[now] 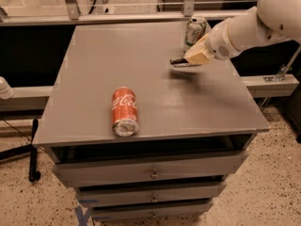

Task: Move rxbar chocolate near 7up can

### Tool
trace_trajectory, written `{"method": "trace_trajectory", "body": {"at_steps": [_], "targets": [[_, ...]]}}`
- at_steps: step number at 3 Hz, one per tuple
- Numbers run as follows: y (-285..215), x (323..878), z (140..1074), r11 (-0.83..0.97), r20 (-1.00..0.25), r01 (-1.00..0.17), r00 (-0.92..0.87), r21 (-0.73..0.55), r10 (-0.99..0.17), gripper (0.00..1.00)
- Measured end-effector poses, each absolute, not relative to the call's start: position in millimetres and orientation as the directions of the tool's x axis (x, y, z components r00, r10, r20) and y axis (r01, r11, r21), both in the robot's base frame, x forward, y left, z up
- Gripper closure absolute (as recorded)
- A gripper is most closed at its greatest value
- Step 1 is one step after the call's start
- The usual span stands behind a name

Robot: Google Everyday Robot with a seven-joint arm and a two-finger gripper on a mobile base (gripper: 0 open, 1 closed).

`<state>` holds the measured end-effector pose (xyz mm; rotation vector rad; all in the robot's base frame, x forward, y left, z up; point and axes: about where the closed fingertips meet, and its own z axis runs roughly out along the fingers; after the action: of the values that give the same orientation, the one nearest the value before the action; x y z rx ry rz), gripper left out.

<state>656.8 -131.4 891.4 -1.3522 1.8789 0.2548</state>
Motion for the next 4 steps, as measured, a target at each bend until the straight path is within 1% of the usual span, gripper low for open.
{"method": "trace_trajectory", "body": {"at_steps": [2,3,4], "targets": [[-162,691,863,0.451,-0.65,-0.845,-0.174,-0.286,-0.739,1.0],[-174,704,856,0.468,-0.624,-0.833,-0.204,-0.293,-0.754,0.83],[-186,711,851,0.484,-0.594,-0.822,-0.236,-0.301,-0.769,0.59]]}}
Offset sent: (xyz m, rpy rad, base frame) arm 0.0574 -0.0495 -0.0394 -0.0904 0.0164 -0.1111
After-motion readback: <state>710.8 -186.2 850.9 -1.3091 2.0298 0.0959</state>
